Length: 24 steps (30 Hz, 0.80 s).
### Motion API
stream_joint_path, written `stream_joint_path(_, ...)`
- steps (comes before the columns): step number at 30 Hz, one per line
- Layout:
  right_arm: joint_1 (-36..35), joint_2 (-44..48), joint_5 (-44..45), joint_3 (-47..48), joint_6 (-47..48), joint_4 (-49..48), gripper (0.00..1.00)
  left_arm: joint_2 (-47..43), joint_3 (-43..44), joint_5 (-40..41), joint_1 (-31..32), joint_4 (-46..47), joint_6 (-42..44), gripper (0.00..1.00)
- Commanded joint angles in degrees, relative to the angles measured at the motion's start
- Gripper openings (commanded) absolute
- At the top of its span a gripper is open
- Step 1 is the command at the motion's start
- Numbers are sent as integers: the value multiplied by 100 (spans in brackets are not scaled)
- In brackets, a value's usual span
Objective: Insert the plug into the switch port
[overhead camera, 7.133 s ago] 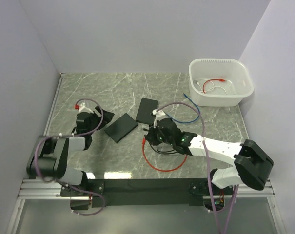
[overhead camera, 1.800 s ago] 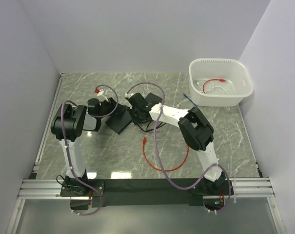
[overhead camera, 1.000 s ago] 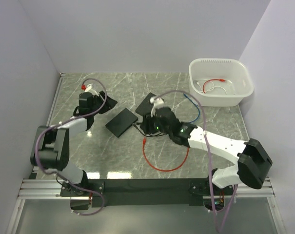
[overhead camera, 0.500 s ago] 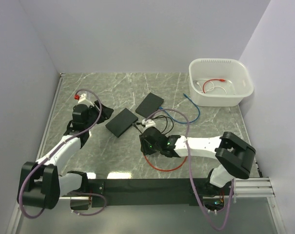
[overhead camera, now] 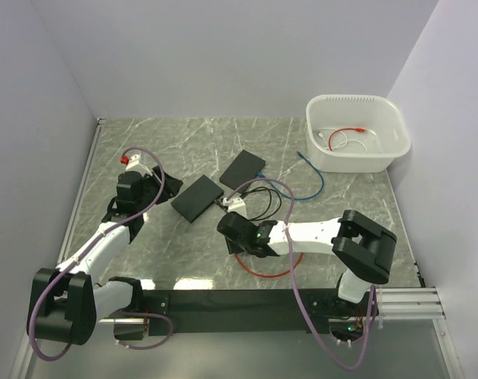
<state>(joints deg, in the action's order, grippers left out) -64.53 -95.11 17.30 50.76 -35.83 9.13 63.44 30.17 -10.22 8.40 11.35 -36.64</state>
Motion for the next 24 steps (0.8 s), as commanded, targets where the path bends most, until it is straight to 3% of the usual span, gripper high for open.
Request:
stream_joint_path(1,-59,-25,493,302,-134,256,40,-165,-55,11,21,104,140,57)
stream_joint_path(12,-244,-596,458,566,-240,344,36,-306,-99,99,12,-2,228,57)
stream_joint_path(15,-262,-561,467,444,-310,344,27,-323,-134,108,12,16,245,57)
stream_joint_path(16,-262,-544,459,408,-328,336,19,-323,-143,108,12,25,245,57)
stream_joint_path(20,-306,-360,459,163,-328,292,2,-341,-196,64,12,69,263,57)
stream_joint_path(24,-489,210,458,-285,-82,108,0,-508,-257,-68,12,130,245,56)
